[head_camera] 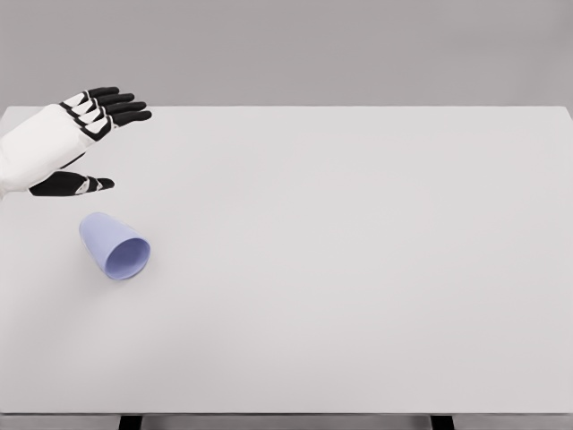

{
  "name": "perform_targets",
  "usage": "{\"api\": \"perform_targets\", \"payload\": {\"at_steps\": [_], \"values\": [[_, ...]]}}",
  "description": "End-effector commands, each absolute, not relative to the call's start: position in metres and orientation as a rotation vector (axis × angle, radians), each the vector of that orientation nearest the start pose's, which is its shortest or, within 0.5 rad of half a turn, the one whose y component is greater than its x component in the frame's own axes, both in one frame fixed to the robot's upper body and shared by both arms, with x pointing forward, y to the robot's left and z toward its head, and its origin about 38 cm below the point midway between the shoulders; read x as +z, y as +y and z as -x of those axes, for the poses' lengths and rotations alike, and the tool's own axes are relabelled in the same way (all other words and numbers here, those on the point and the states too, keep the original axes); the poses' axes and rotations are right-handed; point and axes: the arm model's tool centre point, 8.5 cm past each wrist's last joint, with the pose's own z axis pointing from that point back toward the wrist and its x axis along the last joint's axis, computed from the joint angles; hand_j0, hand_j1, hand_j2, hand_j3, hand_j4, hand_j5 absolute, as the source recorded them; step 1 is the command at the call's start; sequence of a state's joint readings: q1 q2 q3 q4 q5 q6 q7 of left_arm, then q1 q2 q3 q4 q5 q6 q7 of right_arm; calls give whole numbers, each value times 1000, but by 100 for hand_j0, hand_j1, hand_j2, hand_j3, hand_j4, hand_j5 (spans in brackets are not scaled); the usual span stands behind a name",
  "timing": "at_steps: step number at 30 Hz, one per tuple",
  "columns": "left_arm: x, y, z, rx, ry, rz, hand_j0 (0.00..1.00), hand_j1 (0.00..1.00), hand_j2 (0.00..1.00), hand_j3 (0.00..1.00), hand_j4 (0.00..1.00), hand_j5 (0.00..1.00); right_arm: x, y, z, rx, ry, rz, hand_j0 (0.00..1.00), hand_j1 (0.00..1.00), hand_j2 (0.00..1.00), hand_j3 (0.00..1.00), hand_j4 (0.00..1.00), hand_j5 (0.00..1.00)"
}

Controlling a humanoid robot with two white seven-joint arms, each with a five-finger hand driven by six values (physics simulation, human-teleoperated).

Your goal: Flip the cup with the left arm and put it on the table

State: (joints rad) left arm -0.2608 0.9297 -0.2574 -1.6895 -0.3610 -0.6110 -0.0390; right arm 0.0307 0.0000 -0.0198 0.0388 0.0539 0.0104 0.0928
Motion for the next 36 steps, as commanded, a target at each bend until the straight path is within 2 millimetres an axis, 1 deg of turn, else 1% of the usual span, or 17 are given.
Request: {"api": "perform_targets", "payload": {"at_steps": [1, 8, 12, 14, 15, 19, 21, 26, 29, 30, 32, 34, 35, 36], "values": [[264, 339, -371, -1657, -1961, -621, 100, 100, 100, 100, 100, 100, -261, -263, 34, 22, 81, -9, 100, 100, 100, 100, 100, 100], [261, 338, -371, -1670, -1951, -615, 100, 100, 100, 100, 100, 100, -260, -263, 35, 22, 84, -8, 100, 100, 100, 100, 100, 100], [263, 343, -370, -1698, -1925, -627, 100, 100, 100, 100, 100, 100, -260, -263, 35, 22, 84, -8, 100, 100, 100, 100, 100, 100], [260, 343, -369, -1709, -1914, -628, 100, 100, 100, 100, 100, 100, -260, -263, 35, 22, 84, -6, 100, 100, 100, 100, 100, 100], [255, 343, -368, -1742, -1888, -645, 100, 100, 100, 100, 100, 100, -260, -263, 35, 22, 85, -7, 100, 100, 100, 100, 100, 100], [254, 340, -365, -1773, -1881, -655, 100, 100, 100, 100, 100, 100, -260, -263, 36, 21, 87, -7, 100, 100, 100, 100, 100, 100], [259, 332, -361, -1791, -1907, -650, 100, 100, 100, 100, 100, 100, -260, -263, 35, 22, 84, -6, 100, 100, 100, 100, 100, 100], [263, 330, -360, -1762, -1938, -633, 100, 100, 100, 100, 100, 100, -260, -263, 35, 22, 84, -6, 100, 100, 100, 100, 100, 100], [261, 331, -358, -1735, -1944, -592, 100, 100, 100, 100, 100, 100, -260, -263, 36, 22, 85, -8, 100, 100, 100, 100, 100, 100], [259, 335, -355, -1742, -1924, -583, 100, 100, 100, 100, 100, 100, -260, -263, 35, 22, 84, -6, 100, 100, 100, 100, 100, 100], [265, 344, -352, -1792, -1881, -602, 100, 100, 100, 100, 100, 100, -260, -263, 35, 22, 84, -6, 100, 100, 100, 100, 100, 100], [276, 361, -343, -1883, -1778, -611, 100, 100, 100, 100, 100, 100, -260, -263, 35, 22, 85, -6, 100, 100, 100, 100, 100, 100], [279, 372, -338, -1909, -1717, -595, 100, 100, 100, 100, 100, 100, -260, -263, 35, 22, 85, -6, 100, 100, 100, 100, 100, 100], [280, 377, -335, -1912, -1690, -577, 100, 100, 100, 100, 100, 100, -260, -263, 35, 22, 84, -6, 100, 100, 100, 100, 100, 100]]}}
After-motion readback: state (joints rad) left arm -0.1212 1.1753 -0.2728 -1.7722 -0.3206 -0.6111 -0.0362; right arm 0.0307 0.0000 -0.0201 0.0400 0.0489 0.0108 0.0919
